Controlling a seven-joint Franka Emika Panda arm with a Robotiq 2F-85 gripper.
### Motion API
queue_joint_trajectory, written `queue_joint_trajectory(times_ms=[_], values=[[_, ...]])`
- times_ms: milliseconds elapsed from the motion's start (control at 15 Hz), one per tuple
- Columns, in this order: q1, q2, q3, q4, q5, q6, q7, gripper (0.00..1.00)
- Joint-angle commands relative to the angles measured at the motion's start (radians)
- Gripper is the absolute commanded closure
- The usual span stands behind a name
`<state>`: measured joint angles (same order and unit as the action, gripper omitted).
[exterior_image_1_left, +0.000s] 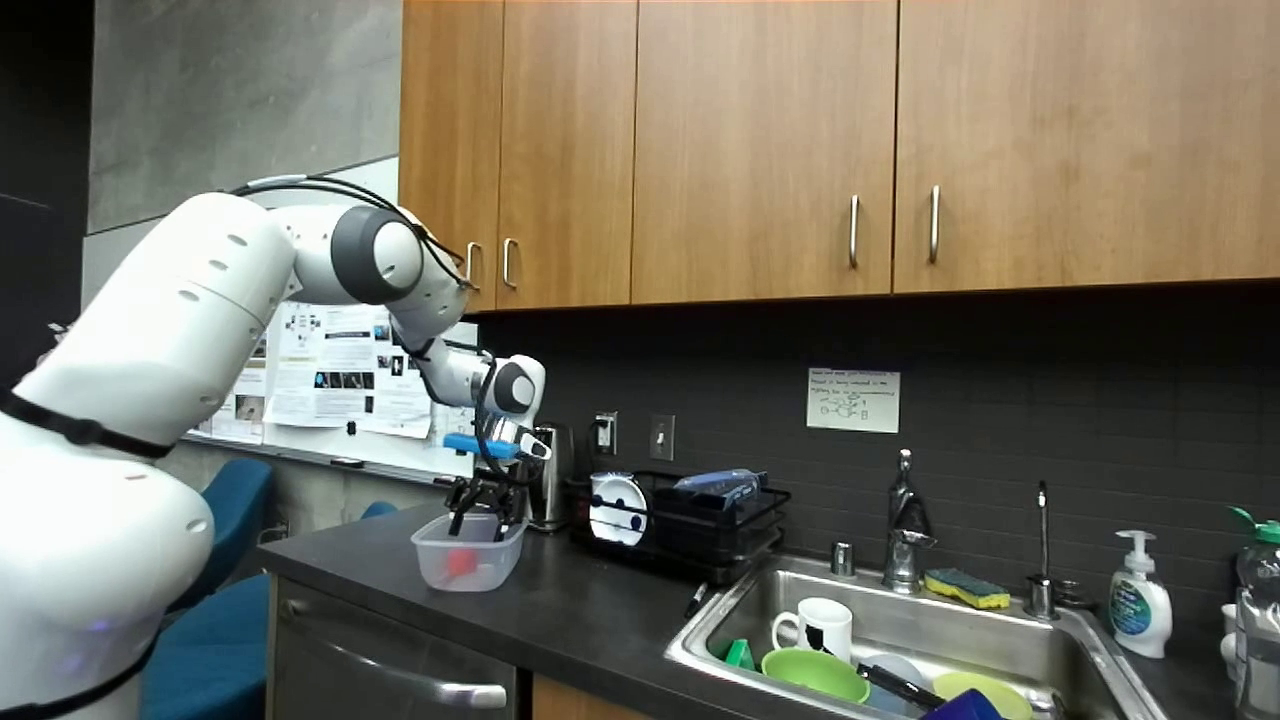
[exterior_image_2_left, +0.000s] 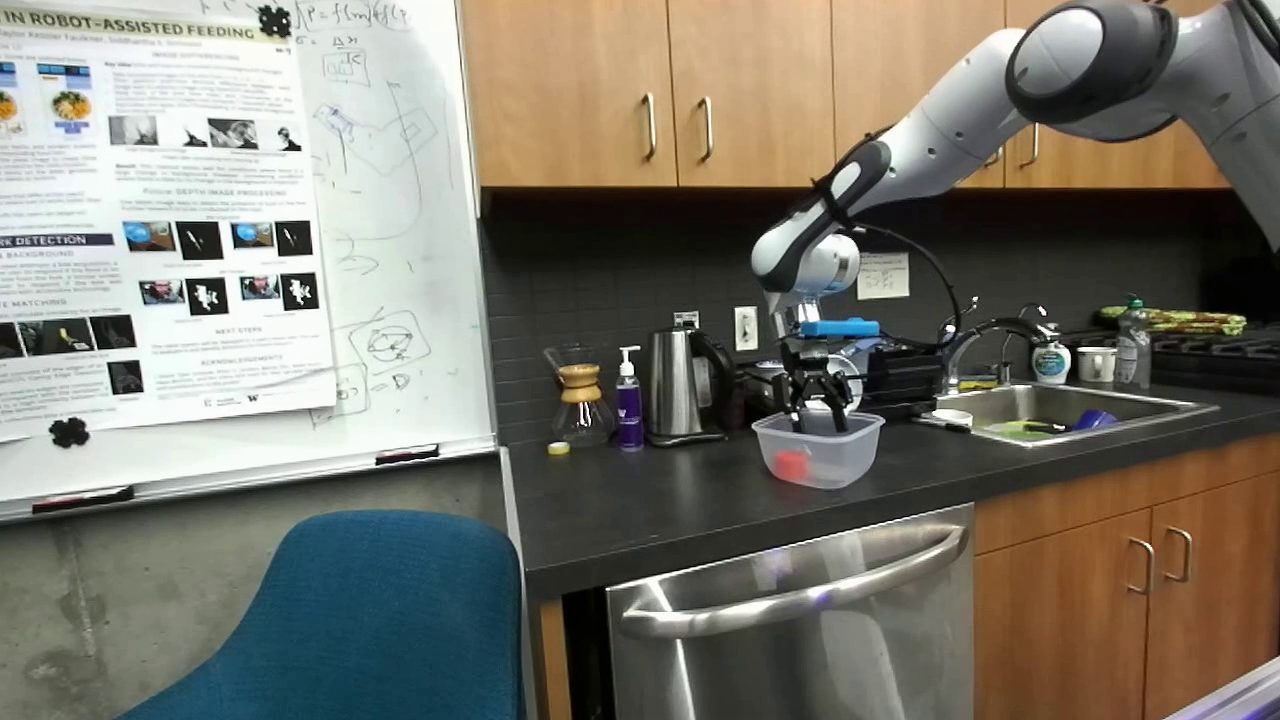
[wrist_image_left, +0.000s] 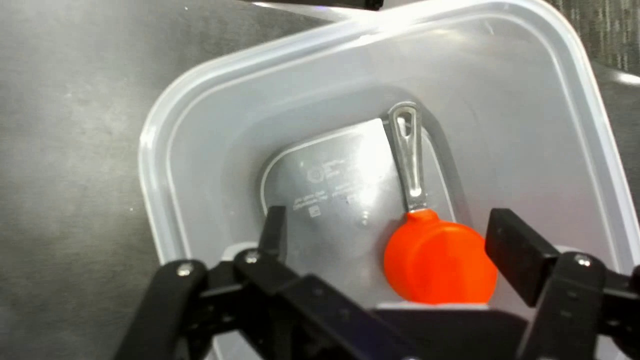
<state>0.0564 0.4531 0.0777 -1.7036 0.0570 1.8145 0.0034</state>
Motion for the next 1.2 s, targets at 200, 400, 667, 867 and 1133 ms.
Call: queue_joint_trajectory(times_ms=[200,400,667,867,1133], values=[[-0.007,-0.019,0.006,0.003,0.094,-0.014,-0.009,0.0],[0.003,-0.007,0.015,0.019,0.099,-0.017,-0.009,0.0],[0.019,0.011,0.028,0.037,0.11,-0.005,-0.005,0.0],[0.027,0.024,0.033,0.045,0.117,0.018,-0.003,0.0],[0.038,0.084,0.026,0.092,0.086,0.024,-0.003,0.0]])
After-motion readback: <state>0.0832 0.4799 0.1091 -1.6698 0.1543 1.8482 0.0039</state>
